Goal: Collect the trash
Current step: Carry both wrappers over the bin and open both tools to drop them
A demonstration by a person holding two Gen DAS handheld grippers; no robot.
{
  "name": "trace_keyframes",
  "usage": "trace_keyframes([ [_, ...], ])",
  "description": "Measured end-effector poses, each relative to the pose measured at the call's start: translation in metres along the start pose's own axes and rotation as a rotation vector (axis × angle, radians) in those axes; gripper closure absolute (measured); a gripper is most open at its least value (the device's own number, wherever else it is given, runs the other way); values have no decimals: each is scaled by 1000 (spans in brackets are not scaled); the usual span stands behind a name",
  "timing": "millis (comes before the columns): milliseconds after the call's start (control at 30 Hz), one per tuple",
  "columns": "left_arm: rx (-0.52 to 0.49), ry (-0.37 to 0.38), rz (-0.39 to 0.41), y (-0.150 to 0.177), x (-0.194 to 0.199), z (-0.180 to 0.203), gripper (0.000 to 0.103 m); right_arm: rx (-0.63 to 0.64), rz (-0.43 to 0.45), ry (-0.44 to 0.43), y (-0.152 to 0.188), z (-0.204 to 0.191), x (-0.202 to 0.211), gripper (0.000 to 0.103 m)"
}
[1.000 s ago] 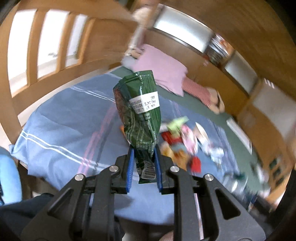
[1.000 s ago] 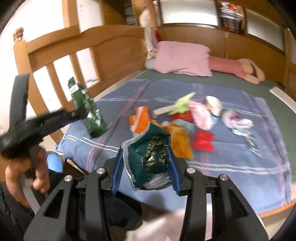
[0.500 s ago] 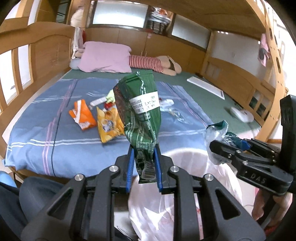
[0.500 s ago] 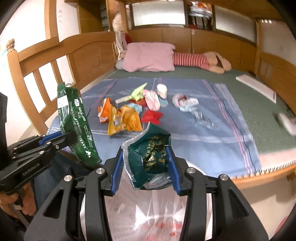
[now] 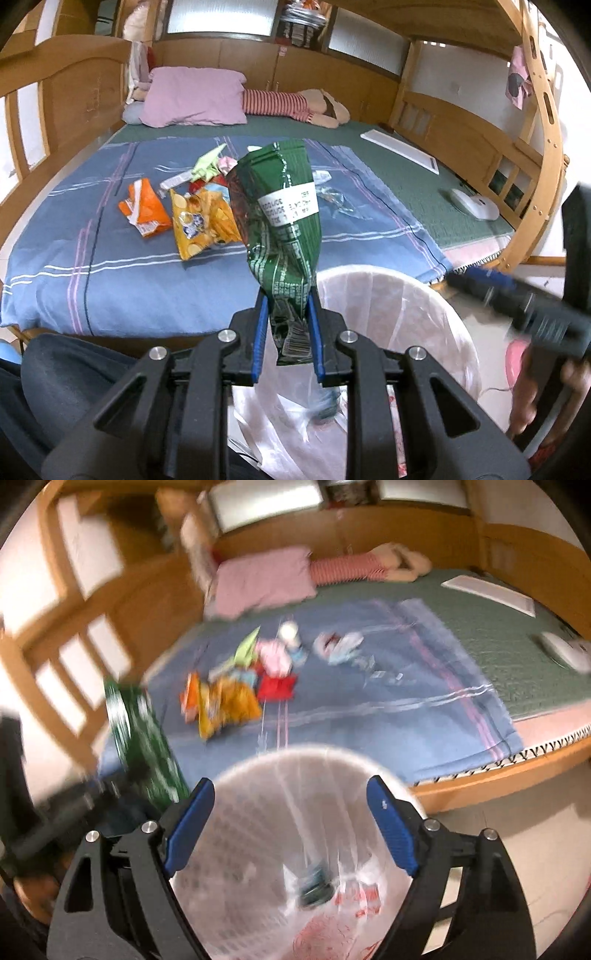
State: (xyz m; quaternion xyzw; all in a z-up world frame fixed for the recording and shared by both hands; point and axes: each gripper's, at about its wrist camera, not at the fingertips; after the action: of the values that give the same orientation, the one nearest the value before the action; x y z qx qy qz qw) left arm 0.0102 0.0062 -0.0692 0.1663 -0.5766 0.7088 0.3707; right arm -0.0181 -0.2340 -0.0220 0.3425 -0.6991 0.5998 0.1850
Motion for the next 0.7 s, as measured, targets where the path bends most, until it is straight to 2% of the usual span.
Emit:
trace_keyframes([
  [133,-44,130,-68,5,-7,10,82,-72,115,79,-7,18,21,17],
  [200,-86,225,-115,11,-11,20,81,-103,145,99,-9,24,26,16],
  [267,-139,286,-165,19,-15,33,80,-129,160,109,-9,31,28,16],
  [300,-168,303,-184,23,-17,39,74,-137,162,112,-9,33,28,16],
  [333,-190,310,-197,26,-19,44,61,-140,161,114,-9,35,28,16],
  [367,-200,311,-204,28,-20,46,53,-142,159,117,-9,35,26,16],
  [400,-207,309,-204,28,-21,47,38,-142,158,121,-8,35,25,16],
  [433,-206,307,-198,28,-21,49,30,-142,158,121,-7,35,26,16],
  [533,-176,291,-171,23,-20,41,24,-141,153,120,-6,35,23,16],
  [700,-142,230,-138,20,-21,33,24,-137,142,120,-4,32,20,15],
])
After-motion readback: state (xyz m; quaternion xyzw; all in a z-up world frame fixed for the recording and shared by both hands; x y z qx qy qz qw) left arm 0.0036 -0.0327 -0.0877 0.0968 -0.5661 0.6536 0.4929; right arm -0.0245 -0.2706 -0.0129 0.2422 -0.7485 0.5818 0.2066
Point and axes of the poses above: each gripper's, at about its wrist camera, not at the fingertips, and x roughly against the way its jaws point, z to its right, y to its underside, and after that the axes turned 8 degrees about x, right-handed
